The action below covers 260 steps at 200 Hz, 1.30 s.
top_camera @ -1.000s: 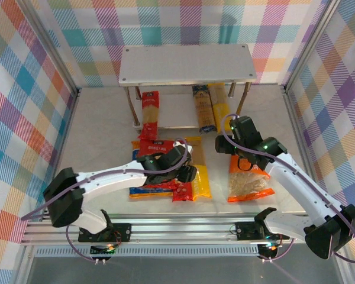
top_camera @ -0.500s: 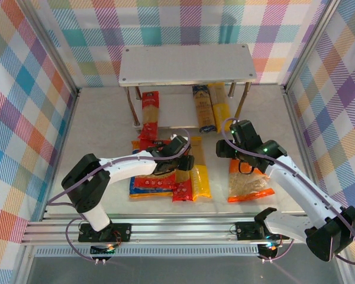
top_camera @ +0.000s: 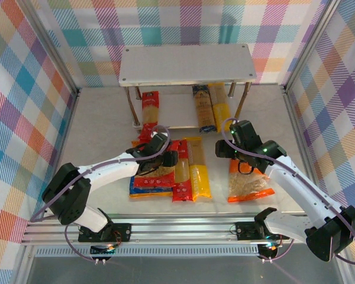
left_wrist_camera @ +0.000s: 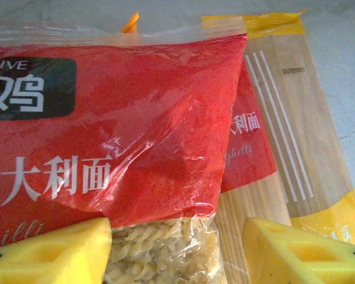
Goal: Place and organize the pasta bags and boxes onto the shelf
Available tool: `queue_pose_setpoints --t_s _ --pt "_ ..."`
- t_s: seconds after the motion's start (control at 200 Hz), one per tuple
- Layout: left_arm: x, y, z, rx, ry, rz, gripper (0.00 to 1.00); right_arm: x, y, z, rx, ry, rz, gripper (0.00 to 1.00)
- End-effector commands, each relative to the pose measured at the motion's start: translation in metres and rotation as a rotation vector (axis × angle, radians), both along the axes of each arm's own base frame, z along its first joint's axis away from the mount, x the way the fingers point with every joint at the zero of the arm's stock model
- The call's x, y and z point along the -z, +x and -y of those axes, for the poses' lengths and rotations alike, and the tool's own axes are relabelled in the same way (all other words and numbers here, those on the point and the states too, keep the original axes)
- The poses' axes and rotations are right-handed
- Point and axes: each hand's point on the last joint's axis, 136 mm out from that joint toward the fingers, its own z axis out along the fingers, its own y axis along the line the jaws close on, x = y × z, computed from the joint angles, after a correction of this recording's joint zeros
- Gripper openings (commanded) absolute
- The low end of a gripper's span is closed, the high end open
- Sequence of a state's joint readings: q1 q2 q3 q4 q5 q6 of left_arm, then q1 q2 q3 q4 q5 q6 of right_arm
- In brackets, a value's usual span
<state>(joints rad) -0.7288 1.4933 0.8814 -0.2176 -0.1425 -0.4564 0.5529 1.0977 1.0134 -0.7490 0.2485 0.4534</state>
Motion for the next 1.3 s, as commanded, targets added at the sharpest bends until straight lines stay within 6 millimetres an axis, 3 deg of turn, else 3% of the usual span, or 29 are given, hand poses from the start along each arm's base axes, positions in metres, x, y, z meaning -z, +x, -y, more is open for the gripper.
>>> queue_pose_setpoints --t_s 0.0,0.335,0.575,0.69,0.82,0.895,0.96,1.05,1.185,1.295 --pt "0.023 -0.012 -0.040 -0.075 0.105 -0.072 0.61 -0.006 -0.001 -0.001 0.008 0.030 0.015 0.77" --pt "0.027 -0.028 -0.073 -0.127 0.100 -0.107 0.62 -0.011 0.000 -0.001 0.009 0.039 0.027 0.77" --pt "0.020 -0.027 -0.069 -0.113 0.084 -0.110 0.62 -0.011 0.001 -0.003 0.004 0.039 0.025 0.77" --pt "-0.004 -0.025 -0.056 -0.070 0.052 -0.065 0.62 -0.013 0.001 -0.002 0.005 0.036 0.027 0.77" --pt "-0.055 -0.033 -0.023 0.054 0.092 0.064 0.63 -0.016 0.002 -0.001 0.007 0.033 0.035 0.77" --pt "-0.066 -0.039 -0.003 0.106 0.097 0.075 0.65 -0.017 0.003 -0.003 0.005 0.036 0.035 0.77" --pt "-0.062 -0.044 0.014 0.130 0.068 0.050 0.65 -0.017 0.004 -0.005 -0.001 0.040 0.032 0.77" --pt "-0.042 -0.047 0.031 0.133 0.048 -0.007 0.66 -0.017 0.005 -0.007 -0.004 0.046 0.028 0.77" --pt "-0.006 -0.053 0.044 0.127 0.075 -0.113 0.68 -0.020 0.001 -0.005 -0.005 0.048 0.035 0.77" --pt "0.008 -0.055 0.046 0.114 0.096 -0.156 0.70 -0.025 -0.001 -0.002 -0.001 0.052 0.053 0.77"
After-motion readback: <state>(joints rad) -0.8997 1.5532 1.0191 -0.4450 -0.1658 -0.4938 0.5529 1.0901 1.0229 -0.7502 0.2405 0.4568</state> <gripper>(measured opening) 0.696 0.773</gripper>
